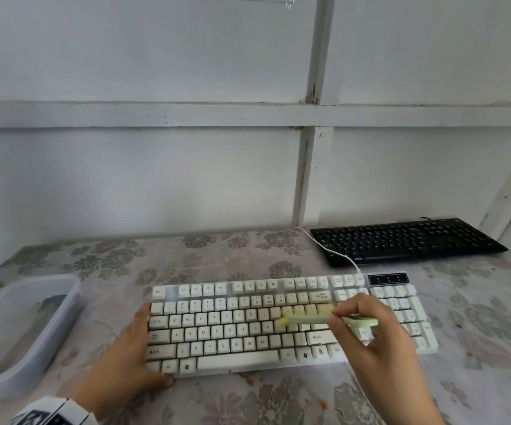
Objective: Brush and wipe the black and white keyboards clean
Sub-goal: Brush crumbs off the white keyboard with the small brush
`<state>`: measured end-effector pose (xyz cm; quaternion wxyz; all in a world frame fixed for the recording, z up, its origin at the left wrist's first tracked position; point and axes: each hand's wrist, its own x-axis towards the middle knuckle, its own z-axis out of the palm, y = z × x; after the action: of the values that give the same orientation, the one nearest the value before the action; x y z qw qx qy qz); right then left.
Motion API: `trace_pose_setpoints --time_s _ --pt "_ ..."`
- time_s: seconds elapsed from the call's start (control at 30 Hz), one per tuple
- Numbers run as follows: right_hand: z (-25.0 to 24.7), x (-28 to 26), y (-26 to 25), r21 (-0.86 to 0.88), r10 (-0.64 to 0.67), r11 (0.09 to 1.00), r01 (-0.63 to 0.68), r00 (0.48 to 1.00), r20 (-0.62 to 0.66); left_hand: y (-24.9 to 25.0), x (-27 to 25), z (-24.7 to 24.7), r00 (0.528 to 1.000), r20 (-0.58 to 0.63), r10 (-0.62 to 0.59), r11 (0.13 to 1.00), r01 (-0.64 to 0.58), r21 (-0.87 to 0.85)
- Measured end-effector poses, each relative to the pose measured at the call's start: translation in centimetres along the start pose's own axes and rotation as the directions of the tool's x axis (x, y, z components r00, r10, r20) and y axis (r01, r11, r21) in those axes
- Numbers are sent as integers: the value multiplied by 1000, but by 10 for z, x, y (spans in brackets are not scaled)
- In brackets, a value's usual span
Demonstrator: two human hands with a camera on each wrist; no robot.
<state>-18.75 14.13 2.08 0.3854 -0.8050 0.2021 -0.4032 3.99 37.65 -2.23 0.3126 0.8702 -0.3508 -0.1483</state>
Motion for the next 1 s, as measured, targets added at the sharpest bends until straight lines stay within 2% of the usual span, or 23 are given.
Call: trace_pose_setpoints --time_s 0.1,0.17,0.33,0.4,0.5,0.57,0.7,0.77,0.87,1.0 --pt "-1 1 -7 23 -58 998 58 998 11 0 0 0 1000 0 -8 1000 8 6" --pt "1 0 -7 71 -30 997 25 997 70 0 0 0 1000 0 -9 1000 9 10" --pt "-12 6 8 54 63 996 -65 997 33 -1 1 1 1000 2 -15 1000 15 24" --pt "-15 6 5 61 55 997 -56 998 21 -2 1 2 1000 1 -18 1000 18 24" --pt "-14 4 0 77 27 996 -34 996 87 -2 2 1 1000 -3 -10 1000 10 22" --pt "-20 5 7 17 46 999 -48 997 68 -1 2 0 1000 -4 3 1000 -3 19" --pt "-48 14 13 -161 76 983 -83 996 -52 1 1 0 1000 -5 13 1000 -13 5" --pt "-60 18 11 -89 90 991 -97 993 -79 2 1 0 1000 -5 25 1000 -25 3" --pt "-62 19 9 58 120 991 -119 993 -15 2 1 0 1000 -1 17 1000 -17 -7" --pt "-69 20 21 24 145 989 -146 989 29 1 1 -1 1000 -2 24 999 -24 -39"
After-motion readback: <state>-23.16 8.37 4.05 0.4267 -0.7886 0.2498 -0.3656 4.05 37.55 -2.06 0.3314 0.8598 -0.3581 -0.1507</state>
